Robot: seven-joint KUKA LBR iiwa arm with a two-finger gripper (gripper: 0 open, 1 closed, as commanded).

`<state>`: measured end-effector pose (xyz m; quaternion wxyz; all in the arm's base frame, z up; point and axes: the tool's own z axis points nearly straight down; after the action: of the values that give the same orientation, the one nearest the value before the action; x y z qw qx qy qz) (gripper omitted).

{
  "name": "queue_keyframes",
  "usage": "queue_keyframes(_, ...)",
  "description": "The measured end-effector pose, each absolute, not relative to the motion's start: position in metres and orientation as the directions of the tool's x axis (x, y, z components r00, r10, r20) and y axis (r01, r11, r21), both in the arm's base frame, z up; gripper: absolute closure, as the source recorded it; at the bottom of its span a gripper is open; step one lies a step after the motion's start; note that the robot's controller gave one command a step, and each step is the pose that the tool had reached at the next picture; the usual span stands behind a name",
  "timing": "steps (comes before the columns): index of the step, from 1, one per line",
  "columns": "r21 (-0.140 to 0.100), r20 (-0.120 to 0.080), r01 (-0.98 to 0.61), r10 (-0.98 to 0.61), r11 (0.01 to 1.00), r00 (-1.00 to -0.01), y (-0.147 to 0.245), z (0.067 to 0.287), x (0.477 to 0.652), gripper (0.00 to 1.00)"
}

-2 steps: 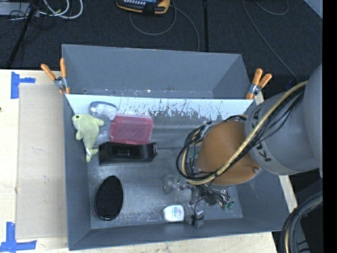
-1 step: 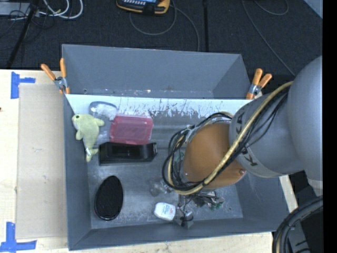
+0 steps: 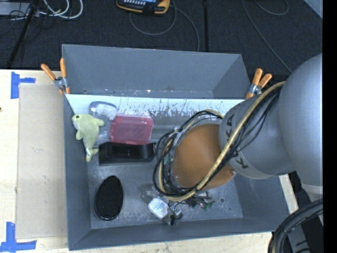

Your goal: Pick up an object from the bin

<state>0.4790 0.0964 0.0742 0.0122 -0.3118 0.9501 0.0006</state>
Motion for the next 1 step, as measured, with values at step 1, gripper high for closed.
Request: queue_keyframes(1, -0.010, -0.023, -0.665, -0.665, 0.747, -0.746, 0.0785, 0.0736, 0.4798, 1.00)
